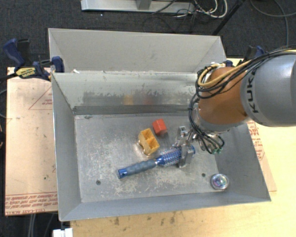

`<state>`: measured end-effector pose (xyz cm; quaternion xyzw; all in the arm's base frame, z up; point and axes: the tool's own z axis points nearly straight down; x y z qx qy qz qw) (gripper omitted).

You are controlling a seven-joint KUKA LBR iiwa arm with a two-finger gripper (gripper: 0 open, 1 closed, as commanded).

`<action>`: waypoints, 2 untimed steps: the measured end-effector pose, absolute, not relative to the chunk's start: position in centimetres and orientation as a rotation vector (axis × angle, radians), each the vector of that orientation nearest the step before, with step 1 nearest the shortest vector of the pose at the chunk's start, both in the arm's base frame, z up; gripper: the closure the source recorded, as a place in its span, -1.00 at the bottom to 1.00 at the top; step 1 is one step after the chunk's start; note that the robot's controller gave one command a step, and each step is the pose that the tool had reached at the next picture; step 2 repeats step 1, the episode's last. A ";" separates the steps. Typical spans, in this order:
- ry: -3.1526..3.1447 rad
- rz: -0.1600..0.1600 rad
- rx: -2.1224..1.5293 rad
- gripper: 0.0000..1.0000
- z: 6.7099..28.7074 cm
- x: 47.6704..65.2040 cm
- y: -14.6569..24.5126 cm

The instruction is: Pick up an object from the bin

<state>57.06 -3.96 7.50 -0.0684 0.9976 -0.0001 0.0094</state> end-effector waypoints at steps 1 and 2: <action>3.124 0.000 -0.183 1.00 22.0 58.8 -0.7; 3.124 0.000 -0.183 1.00 22.0 58.8 -0.7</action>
Offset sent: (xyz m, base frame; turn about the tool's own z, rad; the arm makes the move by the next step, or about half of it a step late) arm 0.0146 0.0306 0.1403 0.0233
